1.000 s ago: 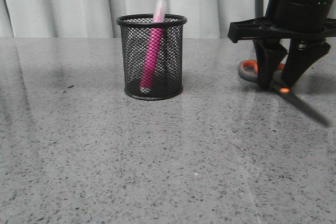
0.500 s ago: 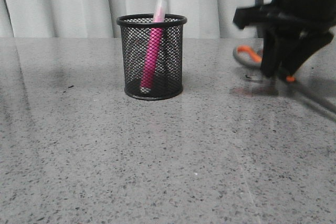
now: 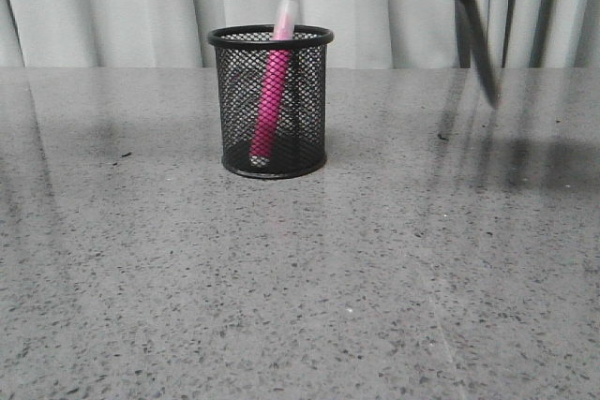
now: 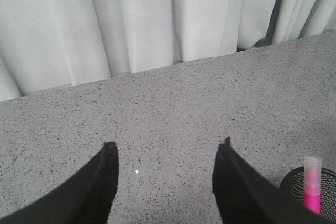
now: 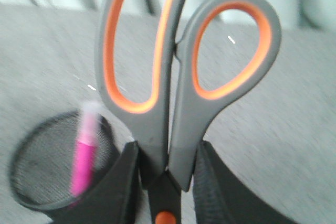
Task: Put pen and scissors into bin
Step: 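Lift the scissors blade-down with the right gripper, then lower the scissors blade-first into the mesh cup and release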
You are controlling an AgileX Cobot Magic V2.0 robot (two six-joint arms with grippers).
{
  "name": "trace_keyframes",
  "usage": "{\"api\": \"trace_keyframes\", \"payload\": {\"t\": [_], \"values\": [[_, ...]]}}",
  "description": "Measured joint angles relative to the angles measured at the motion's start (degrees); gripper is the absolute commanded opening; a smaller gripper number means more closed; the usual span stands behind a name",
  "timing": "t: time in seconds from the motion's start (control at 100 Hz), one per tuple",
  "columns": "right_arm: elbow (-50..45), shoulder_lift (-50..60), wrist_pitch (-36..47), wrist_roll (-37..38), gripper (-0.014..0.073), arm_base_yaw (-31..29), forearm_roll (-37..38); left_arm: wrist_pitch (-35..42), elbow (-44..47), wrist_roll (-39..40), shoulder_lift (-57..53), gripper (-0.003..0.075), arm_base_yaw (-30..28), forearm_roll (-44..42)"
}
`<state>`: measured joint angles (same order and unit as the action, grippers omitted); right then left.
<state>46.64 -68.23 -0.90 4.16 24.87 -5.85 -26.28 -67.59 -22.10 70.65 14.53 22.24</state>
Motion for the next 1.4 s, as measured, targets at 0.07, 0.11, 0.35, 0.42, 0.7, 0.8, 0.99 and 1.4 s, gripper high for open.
{"api": "trace_keyframes", "payload": {"t": [0.07, 0.11, 0.35, 0.42, 0.7, 0.8, 0.99, 1.4], "values": [[-0.2, -0.6, 4.5, -0.1, -0.0073, 2.5, 0.0, 0.0, 0.0, 0.0, 0.0, 0.0364, 0.0, 0.0], [-0.3, -1.2, 7.3, -0.1, -0.0073, 3.8, 0.0, 0.0, 0.0, 0.0, 0.0, 0.0364, 0.0, 0.0], [-0.3, -5.4, 25.9, -0.1, -0.0073, 7.1, 4.1, 0.0, 0.0, 0.0, 0.0, 0.0364, 0.0, 0.0], [-0.3, -7.1, 29.9, -0.1, -0.0073, 7.2, 4.7, 0.0, 0.0, 0.0, 0.0, 0.0364, 0.0, 0.0], [-0.3, -14.6, 42.7, -0.1, -0.0073, 9.4, 8.7, 0.0, 0.0, 0.0, 0.0, 0.0364, 0.0, 0.0], [-0.1, -17.1, 43.7, -0.1, -0.0073, 9.5, 8.9, 0.0, 0.0, 0.0, 0.0, 0.0364, 0.0, 0.0], [-0.1, -21.0, 43.8, -0.2, -0.0072, 9.5, 9.1, 0.0, 0.0, 0.0, 0.0, 0.0364, 0.0, 0.0], [-1.6, -21.9, 44.3, -0.2, -0.0072, 9.5, 9.2, 0.0, 0.0, 0.0, 0.0, 0.0364, 0.0, 0.0]]}}
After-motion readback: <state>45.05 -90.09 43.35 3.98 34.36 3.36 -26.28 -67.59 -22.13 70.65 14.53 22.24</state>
